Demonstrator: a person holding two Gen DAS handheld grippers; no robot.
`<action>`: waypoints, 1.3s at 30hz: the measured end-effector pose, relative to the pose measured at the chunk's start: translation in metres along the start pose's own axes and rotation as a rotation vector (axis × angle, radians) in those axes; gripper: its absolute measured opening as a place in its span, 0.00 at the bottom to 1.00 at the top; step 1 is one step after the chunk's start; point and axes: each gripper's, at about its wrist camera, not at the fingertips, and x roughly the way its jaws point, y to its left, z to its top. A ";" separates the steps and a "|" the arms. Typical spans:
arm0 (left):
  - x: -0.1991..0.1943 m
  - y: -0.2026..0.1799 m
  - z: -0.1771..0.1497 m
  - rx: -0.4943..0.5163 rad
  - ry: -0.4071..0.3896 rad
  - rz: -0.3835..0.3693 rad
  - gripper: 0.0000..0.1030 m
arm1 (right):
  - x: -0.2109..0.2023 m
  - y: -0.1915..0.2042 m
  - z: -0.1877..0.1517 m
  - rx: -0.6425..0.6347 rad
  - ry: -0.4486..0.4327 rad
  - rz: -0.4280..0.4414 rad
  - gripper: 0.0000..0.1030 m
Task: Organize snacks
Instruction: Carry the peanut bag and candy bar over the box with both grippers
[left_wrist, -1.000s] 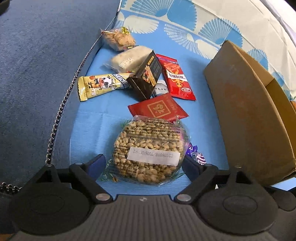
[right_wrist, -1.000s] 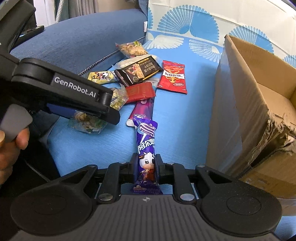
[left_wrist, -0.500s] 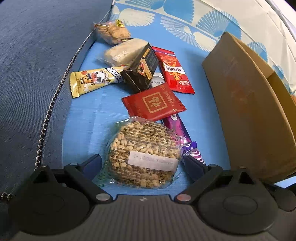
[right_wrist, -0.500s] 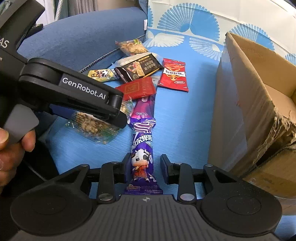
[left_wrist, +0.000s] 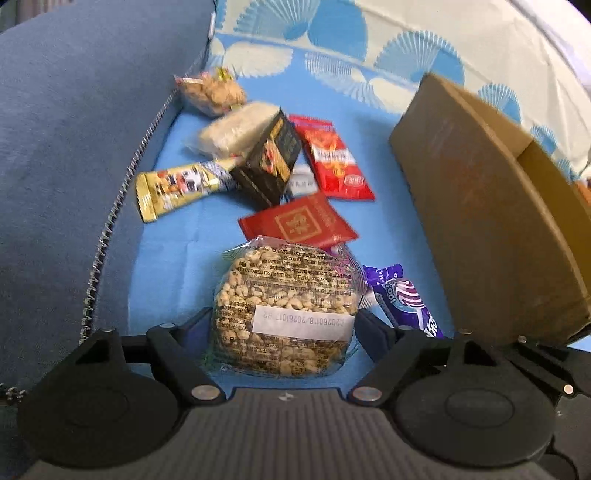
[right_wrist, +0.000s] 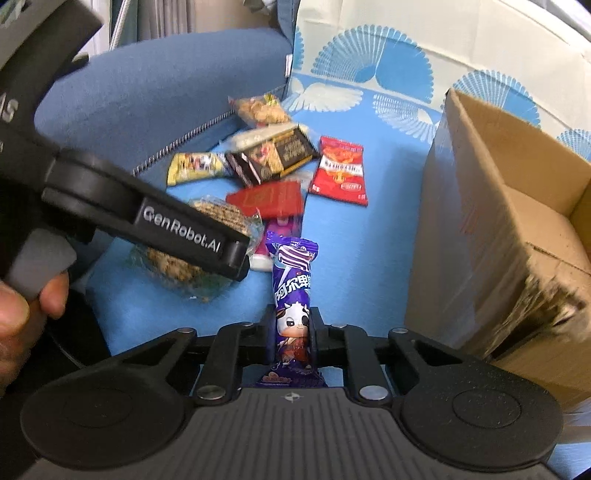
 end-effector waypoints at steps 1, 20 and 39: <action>-0.005 0.002 0.000 -0.010 -0.022 -0.006 0.82 | -0.003 0.000 0.002 -0.001 -0.011 0.001 0.16; -0.086 -0.005 -0.026 -0.124 -0.363 -0.068 0.82 | -0.081 -0.021 0.014 -0.016 -0.274 0.066 0.17; -0.091 -0.055 0.036 -0.064 -0.240 -0.127 0.82 | -0.092 -0.136 0.034 0.412 -0.287 -0.118 0.17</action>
